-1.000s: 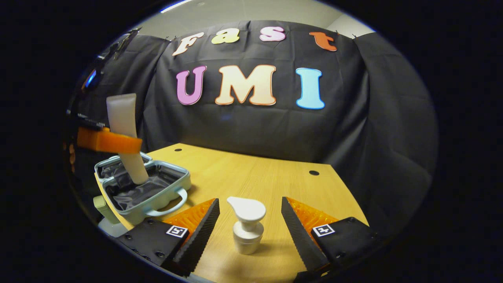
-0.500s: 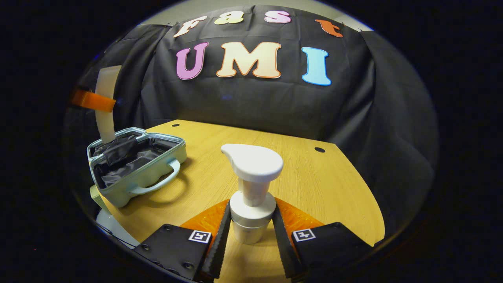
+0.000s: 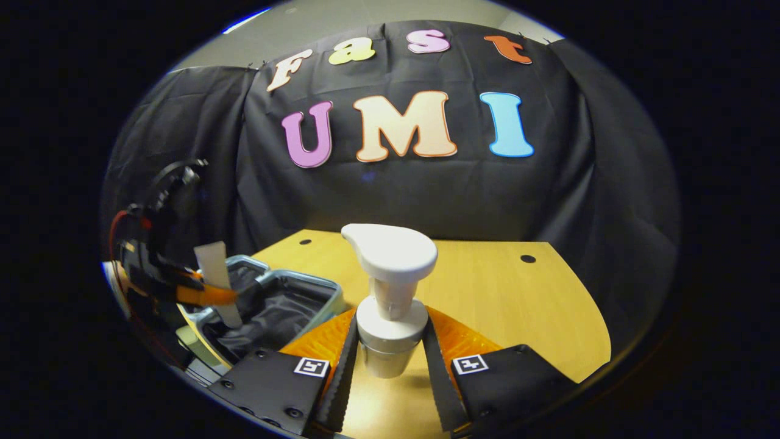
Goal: First open the suitcase, pack the skin care products into it, and then close the suitcase.
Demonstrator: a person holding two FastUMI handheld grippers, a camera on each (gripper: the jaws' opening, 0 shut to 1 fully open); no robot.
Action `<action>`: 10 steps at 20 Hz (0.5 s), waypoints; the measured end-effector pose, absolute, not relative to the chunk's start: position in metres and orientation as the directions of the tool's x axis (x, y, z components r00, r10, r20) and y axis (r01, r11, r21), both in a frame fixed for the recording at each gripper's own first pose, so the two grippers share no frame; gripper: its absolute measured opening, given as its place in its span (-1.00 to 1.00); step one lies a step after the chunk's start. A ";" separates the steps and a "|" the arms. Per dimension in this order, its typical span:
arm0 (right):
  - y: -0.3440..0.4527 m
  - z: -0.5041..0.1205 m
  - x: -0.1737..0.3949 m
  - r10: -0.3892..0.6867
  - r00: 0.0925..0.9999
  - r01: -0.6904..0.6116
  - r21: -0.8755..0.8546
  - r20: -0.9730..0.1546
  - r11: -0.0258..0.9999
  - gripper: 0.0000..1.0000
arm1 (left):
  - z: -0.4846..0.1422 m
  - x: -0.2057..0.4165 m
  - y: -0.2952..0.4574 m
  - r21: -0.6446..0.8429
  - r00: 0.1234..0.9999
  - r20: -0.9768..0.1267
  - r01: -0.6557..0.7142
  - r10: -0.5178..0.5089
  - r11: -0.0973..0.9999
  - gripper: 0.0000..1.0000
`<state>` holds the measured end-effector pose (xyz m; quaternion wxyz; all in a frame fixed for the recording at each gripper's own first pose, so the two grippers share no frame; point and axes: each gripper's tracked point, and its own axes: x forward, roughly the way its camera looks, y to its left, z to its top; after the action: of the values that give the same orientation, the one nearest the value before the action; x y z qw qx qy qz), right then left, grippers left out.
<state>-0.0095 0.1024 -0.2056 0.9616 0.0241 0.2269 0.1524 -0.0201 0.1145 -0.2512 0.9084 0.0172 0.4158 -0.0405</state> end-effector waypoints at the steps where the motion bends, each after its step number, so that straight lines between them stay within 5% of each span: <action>1: 0.112 -0.199 -0.011 0.313 0.850 -0.285 0.129 -0.424 0.950 0.18 | -0.261 -0.021 0.117 -0.011 0.621 -0.781 0.093 -0.067 0.996 -0.41; 5: 0.146 -0.189 -0.018 0.344 0.836 -0.292 0.184 -0.427 0.939 0.17 | -0.296 -0.025 0.118 -0.043 0.496 -0.862 0.122 -0.099 0.992 -0.40; 10: 0.184 -0.193 -0.030 0.374 0.802 -0.295 0.236 -0.466 0.926 0.17 | -0.316 -0.011 0.119 -0.084 0.475 -0.868 0.143 -0.143 0.986 -0.43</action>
<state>-0.0295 0.1839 -0.1930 0.9462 0.0759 0.2603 0.1766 -0.0108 0.1194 -0.3155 0.8588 0.0002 0.5055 -0.0831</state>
